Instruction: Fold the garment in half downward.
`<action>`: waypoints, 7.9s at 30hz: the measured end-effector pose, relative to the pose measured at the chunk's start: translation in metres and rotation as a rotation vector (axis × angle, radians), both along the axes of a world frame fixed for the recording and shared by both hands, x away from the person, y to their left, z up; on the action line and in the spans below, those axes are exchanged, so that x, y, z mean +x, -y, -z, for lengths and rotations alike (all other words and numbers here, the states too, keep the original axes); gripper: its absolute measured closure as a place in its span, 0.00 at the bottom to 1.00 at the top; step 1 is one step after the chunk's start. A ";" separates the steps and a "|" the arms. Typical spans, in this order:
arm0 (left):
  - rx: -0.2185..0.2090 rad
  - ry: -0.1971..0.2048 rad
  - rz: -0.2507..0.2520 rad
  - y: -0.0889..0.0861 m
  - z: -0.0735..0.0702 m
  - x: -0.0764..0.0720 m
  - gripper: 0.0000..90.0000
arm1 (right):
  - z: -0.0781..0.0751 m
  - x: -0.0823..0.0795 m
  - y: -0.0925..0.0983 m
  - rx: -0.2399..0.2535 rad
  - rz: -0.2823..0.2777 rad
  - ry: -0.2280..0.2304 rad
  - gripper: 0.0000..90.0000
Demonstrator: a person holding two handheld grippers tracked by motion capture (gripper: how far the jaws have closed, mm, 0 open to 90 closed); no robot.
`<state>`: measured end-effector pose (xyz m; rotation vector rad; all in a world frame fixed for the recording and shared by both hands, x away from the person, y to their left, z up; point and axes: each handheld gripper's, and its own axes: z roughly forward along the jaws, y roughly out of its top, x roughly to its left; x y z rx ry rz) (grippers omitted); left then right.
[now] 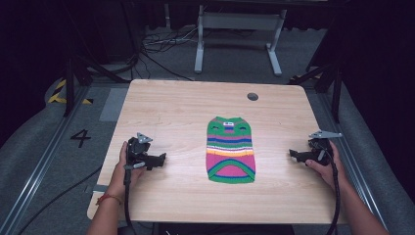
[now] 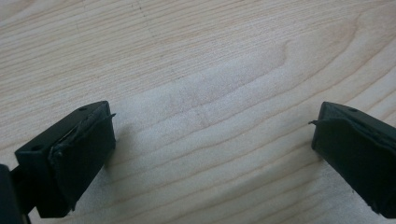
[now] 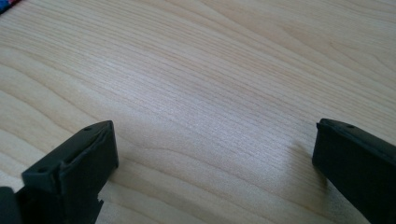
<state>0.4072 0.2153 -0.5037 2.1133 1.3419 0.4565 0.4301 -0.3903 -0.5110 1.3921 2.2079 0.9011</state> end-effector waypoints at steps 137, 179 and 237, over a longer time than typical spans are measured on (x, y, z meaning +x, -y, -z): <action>-0.010 0.187 0.601 0.170 -0.057 0.089 0.92 | -0.064 0.072 -0.154 0.139 -0.542 0.113 0.93; 0.022 0.193 0.897 0.156 -0.050 -0.021 0.92 | -0.061 -0.039 -0.152 0.064 -0.856 0.060 0.93; 0.034 0.124 0.832 0.144 -0.020 -0.053 0.62 | -0.030 -0.065 -0.148 0.011 -0.845 0.001 0.78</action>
